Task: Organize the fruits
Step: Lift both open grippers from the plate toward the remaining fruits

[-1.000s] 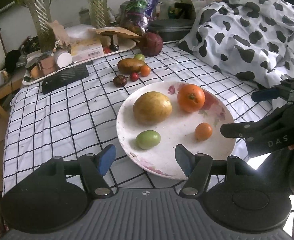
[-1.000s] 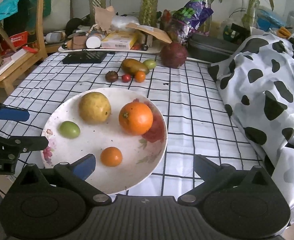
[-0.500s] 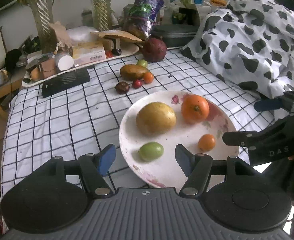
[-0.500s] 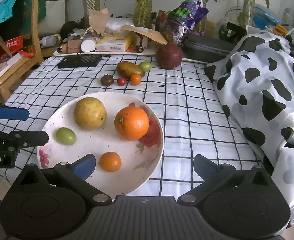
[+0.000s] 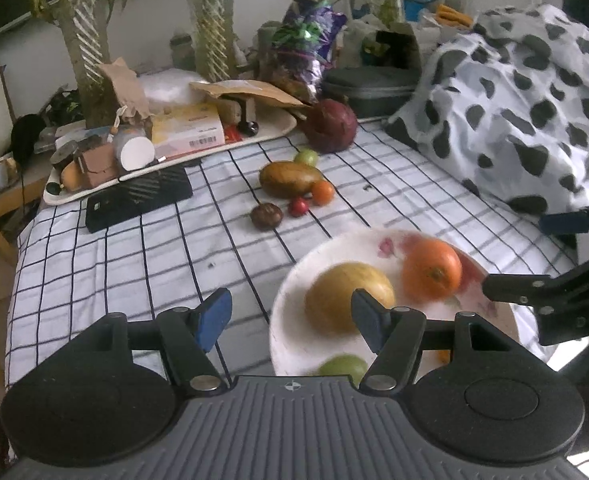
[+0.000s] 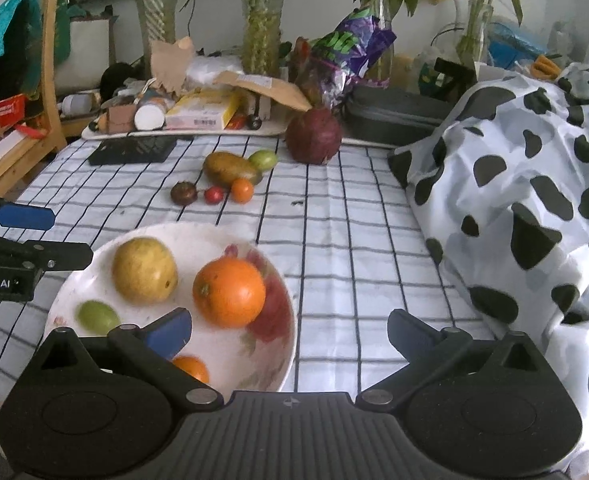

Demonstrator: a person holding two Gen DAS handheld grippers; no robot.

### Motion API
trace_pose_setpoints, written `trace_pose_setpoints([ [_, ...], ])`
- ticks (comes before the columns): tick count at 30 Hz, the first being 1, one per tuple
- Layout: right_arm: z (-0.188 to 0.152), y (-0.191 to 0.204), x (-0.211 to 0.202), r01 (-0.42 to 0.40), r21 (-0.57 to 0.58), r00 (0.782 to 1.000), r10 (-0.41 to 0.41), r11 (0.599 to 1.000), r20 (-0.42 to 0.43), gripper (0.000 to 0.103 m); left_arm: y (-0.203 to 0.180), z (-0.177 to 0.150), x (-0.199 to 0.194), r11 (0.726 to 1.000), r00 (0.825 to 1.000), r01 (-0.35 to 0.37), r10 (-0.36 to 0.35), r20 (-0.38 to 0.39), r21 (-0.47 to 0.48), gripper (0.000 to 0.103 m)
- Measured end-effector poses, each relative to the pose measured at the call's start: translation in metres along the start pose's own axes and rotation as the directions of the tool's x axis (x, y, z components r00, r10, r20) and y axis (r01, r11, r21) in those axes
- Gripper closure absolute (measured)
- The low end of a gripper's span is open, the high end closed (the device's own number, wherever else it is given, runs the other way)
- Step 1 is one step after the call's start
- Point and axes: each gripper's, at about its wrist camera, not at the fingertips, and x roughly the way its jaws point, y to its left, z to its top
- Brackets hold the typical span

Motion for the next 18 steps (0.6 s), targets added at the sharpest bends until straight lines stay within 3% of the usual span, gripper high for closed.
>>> trace_pose_setpoints([
  [7, 0.018, -0.007, 0.020, 0.019, 0.002, 1.000, -0.019, 1.000, 0.008, 0.000, 0.019, 0.007, 0.018, 0.998, 1.000, -0.009, 0.011, 0.026, -0.063, 0.039],
  [18, 0.043, -0.001, 0.048, 0.002, -0.049, 1.000, -0.001, 0.999, 0.010, 0.000, 0.031, 0.017, 0.041, 0.997, 0.998, 0.012, -0.008, 0.057, -0.070, 0.039],
])
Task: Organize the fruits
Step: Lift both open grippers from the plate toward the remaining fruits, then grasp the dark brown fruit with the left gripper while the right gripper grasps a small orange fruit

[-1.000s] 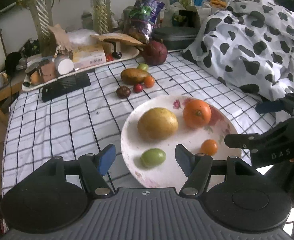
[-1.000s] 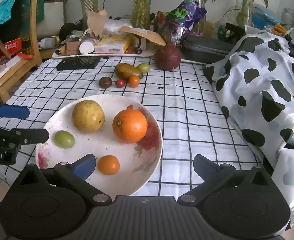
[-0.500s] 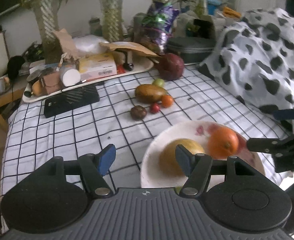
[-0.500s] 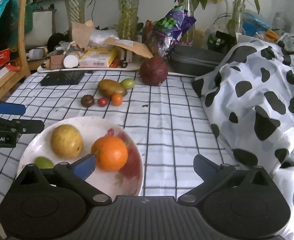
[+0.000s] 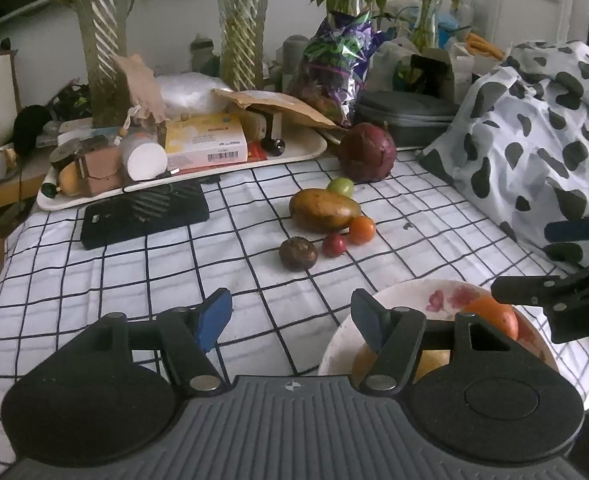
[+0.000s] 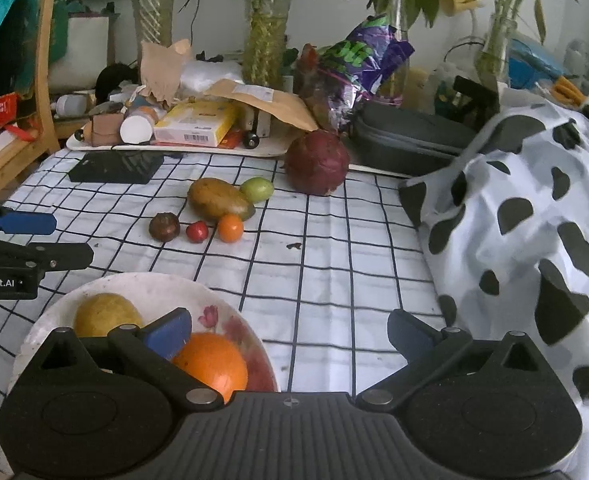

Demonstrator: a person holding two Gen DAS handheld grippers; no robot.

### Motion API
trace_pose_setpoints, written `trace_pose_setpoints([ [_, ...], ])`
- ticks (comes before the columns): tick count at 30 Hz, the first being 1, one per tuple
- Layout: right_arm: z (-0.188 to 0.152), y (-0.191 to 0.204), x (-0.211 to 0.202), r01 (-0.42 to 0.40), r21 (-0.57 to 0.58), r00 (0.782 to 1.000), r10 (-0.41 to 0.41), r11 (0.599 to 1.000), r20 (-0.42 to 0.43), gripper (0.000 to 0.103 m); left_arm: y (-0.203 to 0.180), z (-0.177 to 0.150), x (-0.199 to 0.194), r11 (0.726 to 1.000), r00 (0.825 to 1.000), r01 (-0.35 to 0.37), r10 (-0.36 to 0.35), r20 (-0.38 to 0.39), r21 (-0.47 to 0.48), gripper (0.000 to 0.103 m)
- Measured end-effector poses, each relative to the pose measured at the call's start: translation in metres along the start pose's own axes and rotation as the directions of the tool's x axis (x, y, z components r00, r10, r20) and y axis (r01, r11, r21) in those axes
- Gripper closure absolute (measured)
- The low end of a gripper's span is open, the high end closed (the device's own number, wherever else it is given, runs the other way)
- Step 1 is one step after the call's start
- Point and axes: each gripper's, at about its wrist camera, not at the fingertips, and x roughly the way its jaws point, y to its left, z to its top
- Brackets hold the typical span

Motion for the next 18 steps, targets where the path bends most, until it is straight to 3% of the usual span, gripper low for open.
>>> trace_pose_setpoints([
  [4, 0.009, 0.001, 0.008, -0.013, -0.007, 1.000, 0.013, 1.000, 0.003, 0.000, 0.002, 0.002, 0.003, 0.999, 0.999, 0.009, -0.010, 0.034, 0.035, 0.039],
  [18, 0.032, -0.009, 0.039, -0.023, -0.023, 1.000, 0.023, 0.999, -0.010, 0.000, 0.004, 0.016, 0.039, 0.995, 0.998, 0.057, -0.058, 0.018, 0.085, 0.039],
])
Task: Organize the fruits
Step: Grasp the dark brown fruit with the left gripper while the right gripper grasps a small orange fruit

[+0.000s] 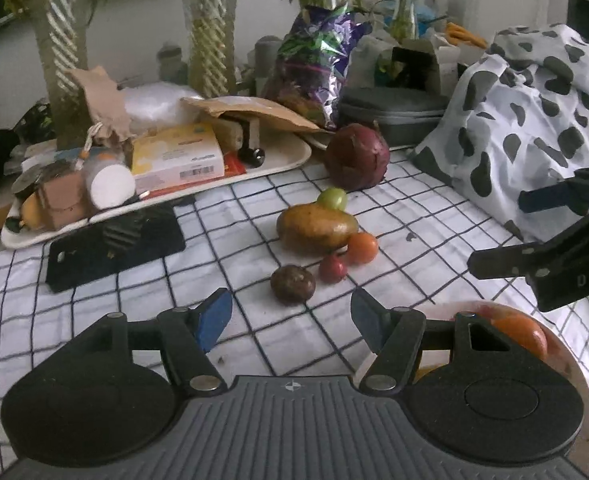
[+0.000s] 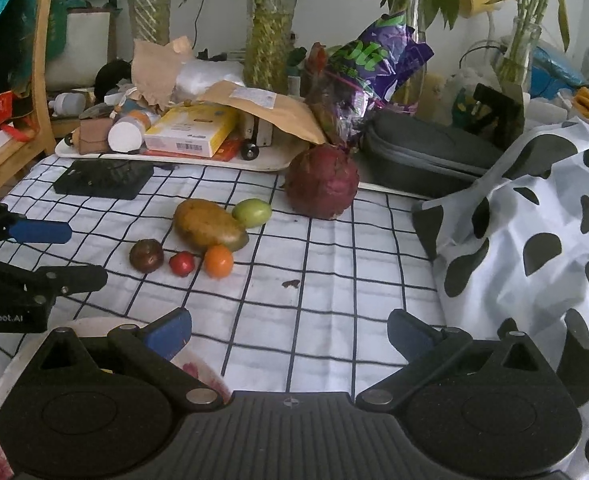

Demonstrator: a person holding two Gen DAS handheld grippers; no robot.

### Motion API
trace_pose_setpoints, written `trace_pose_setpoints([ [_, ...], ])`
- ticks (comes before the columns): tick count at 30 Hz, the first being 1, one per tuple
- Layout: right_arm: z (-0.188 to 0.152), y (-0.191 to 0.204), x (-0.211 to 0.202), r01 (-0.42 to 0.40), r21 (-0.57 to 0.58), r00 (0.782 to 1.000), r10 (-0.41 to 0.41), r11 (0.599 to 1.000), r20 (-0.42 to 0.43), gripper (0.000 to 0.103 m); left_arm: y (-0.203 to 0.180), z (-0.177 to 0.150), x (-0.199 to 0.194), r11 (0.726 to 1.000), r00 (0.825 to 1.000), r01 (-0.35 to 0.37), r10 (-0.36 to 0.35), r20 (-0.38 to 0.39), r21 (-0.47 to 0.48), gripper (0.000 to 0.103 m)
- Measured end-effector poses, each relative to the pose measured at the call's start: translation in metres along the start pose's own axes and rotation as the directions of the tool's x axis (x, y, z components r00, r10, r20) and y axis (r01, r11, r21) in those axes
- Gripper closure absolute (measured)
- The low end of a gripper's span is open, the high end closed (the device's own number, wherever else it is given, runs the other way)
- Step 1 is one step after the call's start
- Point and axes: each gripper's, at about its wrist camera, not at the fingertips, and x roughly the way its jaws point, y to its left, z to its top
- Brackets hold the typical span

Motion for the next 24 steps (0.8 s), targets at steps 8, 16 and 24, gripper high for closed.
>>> trace_pose_setpoints([
  [8, 0.012, -0.002, 0.019, -0.014, -0.021, 1.000, 0.014, 1.000, -0.012, 0.000, 0.004, 0.007, 0.028, 0.998, 0.999, 0.031, -0.030, -0.023, 0.051, 0.039],
  [16, 0.024, -0.004, 0.039, -0.037, -0.051, 0.999, 0.036, 0.998, -0.032, 0.000, 0.005, 0.009, 0.051, 0.991, 0.996, 0.066, -0.059, -0.060, 0.115, 0.045],
  [24, 0.032, -0.002, 0.060, -0.065, -0.081, 0.996, 0.061, 0.995, -0.058, 0.000, 0.015, 0.009, 0.068, 0.989, 0.991, 0.098, -0.087, -0.098, 0.108, 0.059],
])
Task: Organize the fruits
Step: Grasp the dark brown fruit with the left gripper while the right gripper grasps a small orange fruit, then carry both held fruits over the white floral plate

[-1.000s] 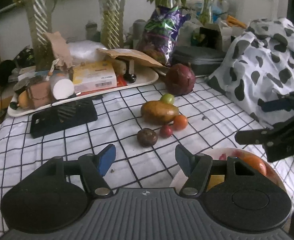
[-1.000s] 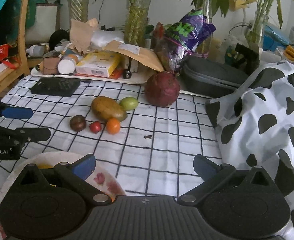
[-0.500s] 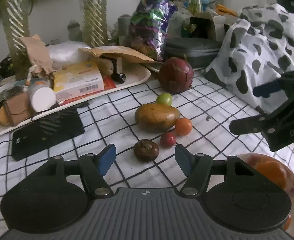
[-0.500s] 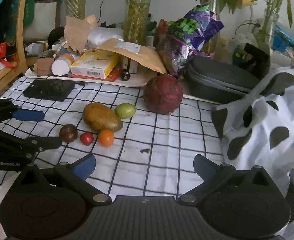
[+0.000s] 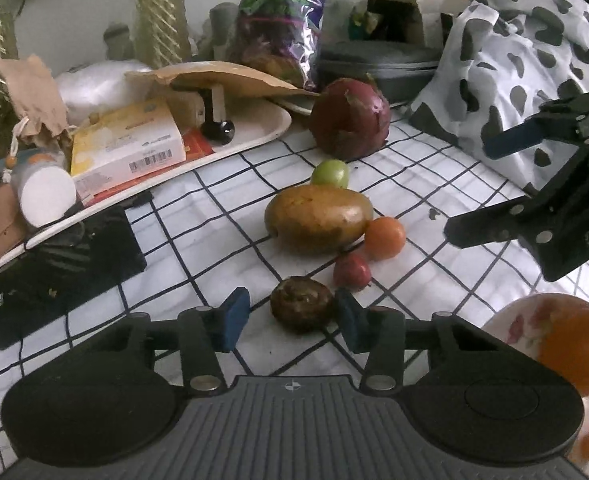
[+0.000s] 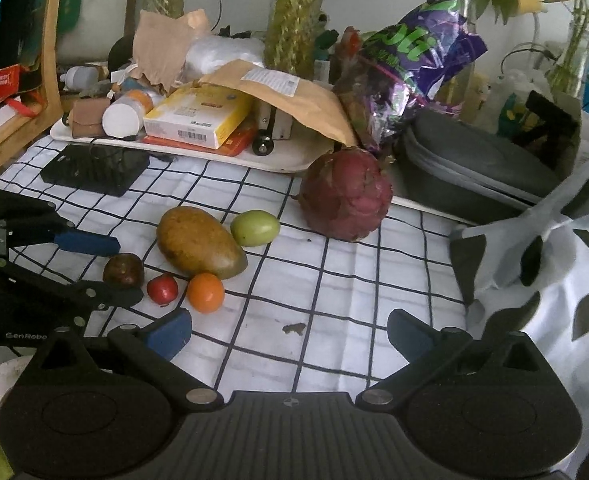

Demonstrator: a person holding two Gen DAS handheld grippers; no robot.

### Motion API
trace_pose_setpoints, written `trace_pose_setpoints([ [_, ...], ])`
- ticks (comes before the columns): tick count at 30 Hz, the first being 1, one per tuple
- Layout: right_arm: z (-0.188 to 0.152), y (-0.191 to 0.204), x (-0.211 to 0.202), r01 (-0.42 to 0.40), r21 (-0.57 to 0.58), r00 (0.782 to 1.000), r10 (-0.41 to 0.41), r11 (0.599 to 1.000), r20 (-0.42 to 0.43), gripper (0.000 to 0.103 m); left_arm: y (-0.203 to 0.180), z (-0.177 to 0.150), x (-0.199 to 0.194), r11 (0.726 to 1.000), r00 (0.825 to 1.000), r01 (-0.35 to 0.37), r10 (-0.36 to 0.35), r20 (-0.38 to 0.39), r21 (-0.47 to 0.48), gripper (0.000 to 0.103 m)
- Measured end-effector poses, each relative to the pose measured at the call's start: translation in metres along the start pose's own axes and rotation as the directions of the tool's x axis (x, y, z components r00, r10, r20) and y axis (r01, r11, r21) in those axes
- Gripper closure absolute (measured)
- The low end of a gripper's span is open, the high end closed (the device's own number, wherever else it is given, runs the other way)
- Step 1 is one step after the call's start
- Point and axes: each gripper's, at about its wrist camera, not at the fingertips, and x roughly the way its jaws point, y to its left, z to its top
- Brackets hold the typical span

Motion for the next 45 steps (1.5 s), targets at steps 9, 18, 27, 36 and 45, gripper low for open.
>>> trace_pose_setpoints([
  [9, 0.004, 0.012, 0.017, -0.089, -0.043, 0.996, 0.088, 0.995, -0.015, 0.013, 0.005, 0.004, -0.003, 1.000, 1.000, 0.008, -0.008, -0.010, -0.025, 0.072],
  [18, 0.006, 0.029, 0.033, -0.120, -0.140, 0.993, 0.116, 0.983, -0.034, 0.053, 0.009, 0.007, -0.009, 0.999, 1.000, -0.007, 0.007, 0.005, -0.034, 0.073],
  [27, 0.009, 0.040, 0.040, -0.133, -0.180, 0.991, 0.128, 0.975, -0.037, 0.074, 0.010, 0.007, -0.008, 0.999, 1.000, -0.015, 0.015, -0.001, -0.038, 0.073],
  [36, 0.008, 0.035, 0.031, -0.152, -0.133, 0.988, 0.148, 0.979, -0.038, 0.080, 0.007, 0.006, -0.017, 0.999, 1.000, -0.020, 0.020, 0.015, -0.036, 0.073],
  [45, -0.001, 0.025, -0.006, -0.134, -0.072, 0.991, 0.135, 0.988, 0.019, 0.080, -0.009, 0.000, -0.038, 0.999, 0.998, -0.039, 0.040, 0.041, -0.015, 0.073],
])
